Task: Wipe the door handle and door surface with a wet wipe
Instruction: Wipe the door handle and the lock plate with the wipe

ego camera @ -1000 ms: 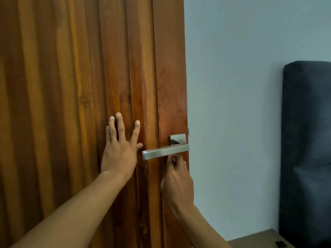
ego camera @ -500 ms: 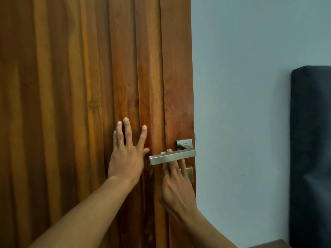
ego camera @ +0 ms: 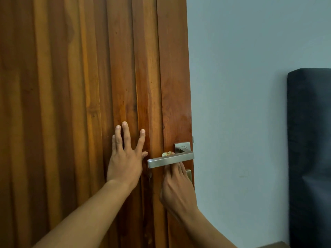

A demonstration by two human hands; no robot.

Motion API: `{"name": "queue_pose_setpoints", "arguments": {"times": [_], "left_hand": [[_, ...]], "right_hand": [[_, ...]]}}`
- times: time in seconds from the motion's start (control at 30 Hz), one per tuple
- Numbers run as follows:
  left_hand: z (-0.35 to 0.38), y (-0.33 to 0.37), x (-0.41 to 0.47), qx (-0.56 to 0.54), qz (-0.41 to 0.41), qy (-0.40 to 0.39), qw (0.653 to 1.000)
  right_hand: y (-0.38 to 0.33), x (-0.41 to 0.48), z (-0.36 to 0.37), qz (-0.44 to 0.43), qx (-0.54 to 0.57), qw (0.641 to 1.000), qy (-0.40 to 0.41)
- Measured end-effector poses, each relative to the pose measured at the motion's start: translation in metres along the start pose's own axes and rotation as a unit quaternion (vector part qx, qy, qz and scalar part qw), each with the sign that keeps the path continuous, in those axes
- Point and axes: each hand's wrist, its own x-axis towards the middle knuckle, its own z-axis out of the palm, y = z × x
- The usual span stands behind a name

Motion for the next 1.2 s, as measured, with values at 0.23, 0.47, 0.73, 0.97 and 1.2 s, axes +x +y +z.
{"name": "queue_pose_setpoints", "arguments": {"times": [0.23,0.47,0.73,0.97,1.2], "left_hand": [[-0.005,0.002,0.001,0.000,0.004,-0.011,1.000],[-0.003,0.002,0.002,-0.013,0.003,-0.002,1.000],[0.002,0.001,0.001,-0.011,0.006,0.006,1.000],[0.002,0.002,0.000,-0.004,0.007,0.010,1.000],[0.002,0.001,0.000,0.000,0.007,0.004,1.000]], "right_hand": [[0.028,-0.007,-0.014,-0.029,-0.016,0.999,-0.011],[0.054,-0.002,-0.027,0.083,0.022,0.996,-0.015],[0.029,0.011,-0.031,0.107,0.115,0.987,0.024],[0.009,0.003,-0.021,-0.043,-0.066,0.996,-0.032],[0.009,-0.004,-0.017,-0.065,-0.108,0.991,-0.053]]}}
